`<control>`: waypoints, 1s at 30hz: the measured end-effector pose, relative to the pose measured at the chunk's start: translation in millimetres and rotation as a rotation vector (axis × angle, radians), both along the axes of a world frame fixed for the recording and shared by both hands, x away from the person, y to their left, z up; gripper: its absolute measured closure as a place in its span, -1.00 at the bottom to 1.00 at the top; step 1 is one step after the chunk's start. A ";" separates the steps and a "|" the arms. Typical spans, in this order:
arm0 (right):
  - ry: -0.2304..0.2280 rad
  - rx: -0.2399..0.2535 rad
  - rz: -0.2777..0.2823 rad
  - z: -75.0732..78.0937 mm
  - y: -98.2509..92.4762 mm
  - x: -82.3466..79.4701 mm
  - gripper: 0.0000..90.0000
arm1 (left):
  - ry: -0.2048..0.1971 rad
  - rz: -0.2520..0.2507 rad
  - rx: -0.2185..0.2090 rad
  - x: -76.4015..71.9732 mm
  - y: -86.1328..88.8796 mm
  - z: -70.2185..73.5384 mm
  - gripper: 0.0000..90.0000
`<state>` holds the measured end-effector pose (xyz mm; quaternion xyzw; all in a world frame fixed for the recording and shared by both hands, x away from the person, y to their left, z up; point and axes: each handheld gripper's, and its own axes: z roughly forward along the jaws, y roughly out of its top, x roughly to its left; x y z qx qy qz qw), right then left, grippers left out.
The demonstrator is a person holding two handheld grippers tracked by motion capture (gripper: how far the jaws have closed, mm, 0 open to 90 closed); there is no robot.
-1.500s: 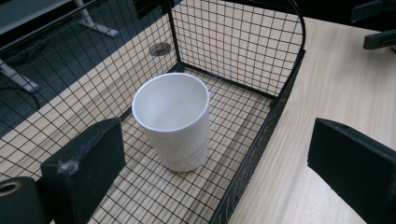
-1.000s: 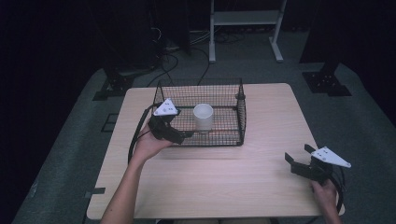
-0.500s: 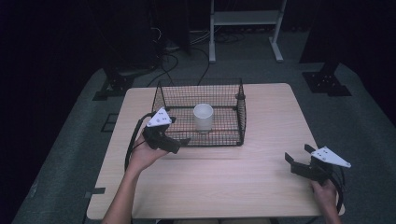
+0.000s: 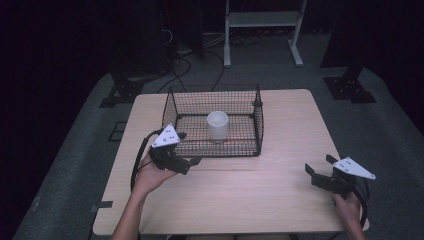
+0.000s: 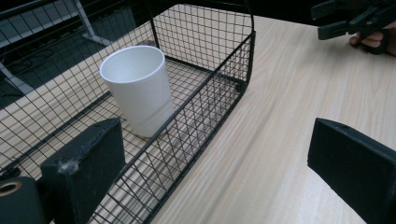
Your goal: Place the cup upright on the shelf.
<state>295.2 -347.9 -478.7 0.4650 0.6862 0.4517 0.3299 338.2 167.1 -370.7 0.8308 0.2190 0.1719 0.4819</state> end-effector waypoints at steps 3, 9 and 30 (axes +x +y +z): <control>0.001 -0.001 0.000 0.0 0.1 0.1 -0.71 | -0.001 0.002 -0.009 -4.5 2.1 -1.7 -0.92; 0.001 -0.002 0.000 -0.1 0.0 0.2 -0.71 | -0.009 -0.002 -0.017 -15.4 5.4 -4.3 -0.92; -0.002 -0.016 0.006 -0.1 1.3 -1.0 -0.71 | -0.013 0.036 -0.078 -49.9 23.9 -32.5 -0.92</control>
